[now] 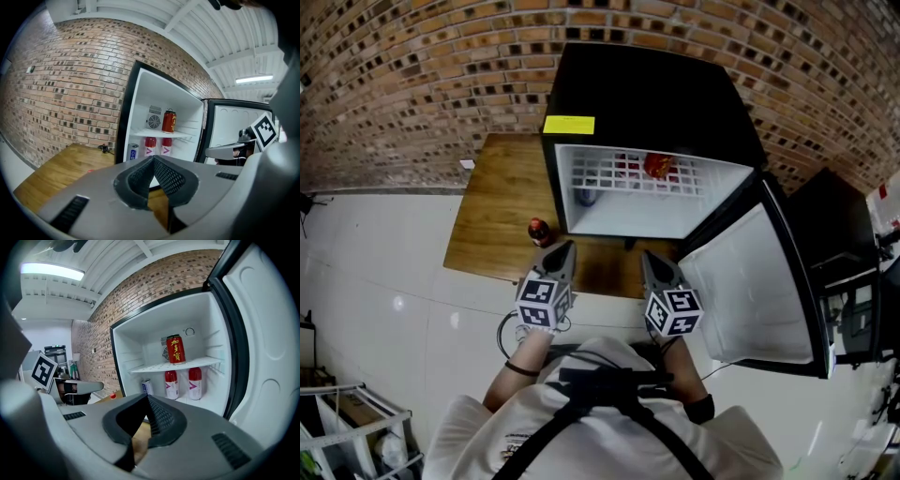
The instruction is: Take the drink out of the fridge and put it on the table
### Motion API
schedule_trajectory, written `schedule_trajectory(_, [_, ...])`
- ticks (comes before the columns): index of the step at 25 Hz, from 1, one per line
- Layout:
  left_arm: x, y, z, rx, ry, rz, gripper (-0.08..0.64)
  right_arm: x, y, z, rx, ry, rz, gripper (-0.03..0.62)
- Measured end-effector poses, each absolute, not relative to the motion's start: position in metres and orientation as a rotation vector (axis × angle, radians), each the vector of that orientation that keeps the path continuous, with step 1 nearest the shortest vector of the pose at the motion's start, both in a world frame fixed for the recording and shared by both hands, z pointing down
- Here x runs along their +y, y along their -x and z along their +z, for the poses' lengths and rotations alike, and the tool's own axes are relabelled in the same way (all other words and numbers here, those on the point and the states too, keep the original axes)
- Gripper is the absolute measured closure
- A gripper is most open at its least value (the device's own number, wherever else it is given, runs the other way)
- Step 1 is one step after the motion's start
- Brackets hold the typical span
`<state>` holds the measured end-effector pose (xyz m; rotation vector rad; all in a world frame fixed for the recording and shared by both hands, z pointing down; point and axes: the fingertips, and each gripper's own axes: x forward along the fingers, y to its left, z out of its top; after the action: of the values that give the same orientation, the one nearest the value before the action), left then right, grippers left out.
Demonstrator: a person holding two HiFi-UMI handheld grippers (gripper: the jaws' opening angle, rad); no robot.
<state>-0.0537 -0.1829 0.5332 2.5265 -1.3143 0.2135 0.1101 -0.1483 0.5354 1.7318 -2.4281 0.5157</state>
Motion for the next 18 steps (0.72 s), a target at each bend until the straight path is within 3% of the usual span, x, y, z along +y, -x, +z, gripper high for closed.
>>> schedule_trajectory(18, [-0.1838, 0.0506, 0.536, -1.301, -2.523, 0.219, 0.56, -0.1502, -0.1122, 0.5356, -2.419, -1.739, 0.51, 0.58])
